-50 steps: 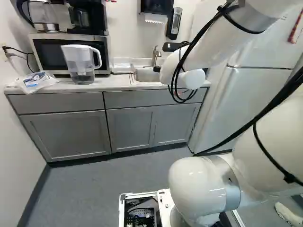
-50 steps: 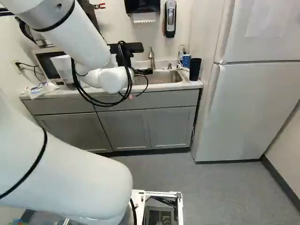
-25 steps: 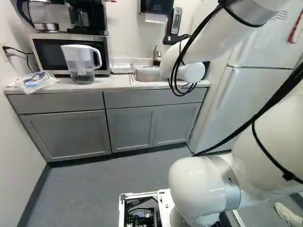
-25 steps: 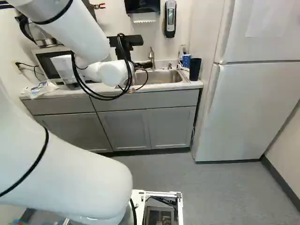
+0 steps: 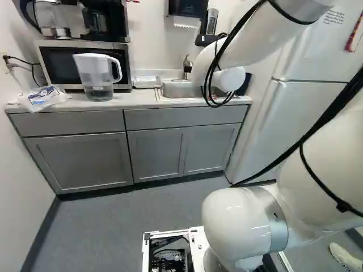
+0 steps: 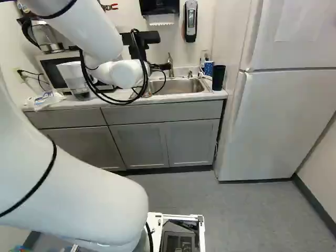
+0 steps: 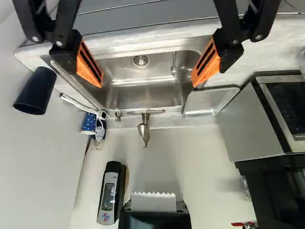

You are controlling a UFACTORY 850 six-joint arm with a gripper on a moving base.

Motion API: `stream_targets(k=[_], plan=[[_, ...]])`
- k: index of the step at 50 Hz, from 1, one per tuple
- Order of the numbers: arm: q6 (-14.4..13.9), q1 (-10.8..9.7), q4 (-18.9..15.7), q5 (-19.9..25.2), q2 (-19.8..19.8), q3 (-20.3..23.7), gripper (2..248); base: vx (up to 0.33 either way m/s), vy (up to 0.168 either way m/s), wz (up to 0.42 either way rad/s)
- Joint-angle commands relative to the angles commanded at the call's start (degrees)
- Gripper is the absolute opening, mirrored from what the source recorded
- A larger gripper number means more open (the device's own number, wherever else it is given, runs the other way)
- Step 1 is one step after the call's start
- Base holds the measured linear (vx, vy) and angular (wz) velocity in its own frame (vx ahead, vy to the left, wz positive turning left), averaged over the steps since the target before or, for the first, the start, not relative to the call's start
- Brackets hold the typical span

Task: Rinse the cup and place it in the tray

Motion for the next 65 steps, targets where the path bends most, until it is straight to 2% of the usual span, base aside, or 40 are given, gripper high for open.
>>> stream_targets(k=[65], plan=[[0.00,0.07,0.00,-7.68,-2.77,-9.90,247,0.000,0.000,0.000]])
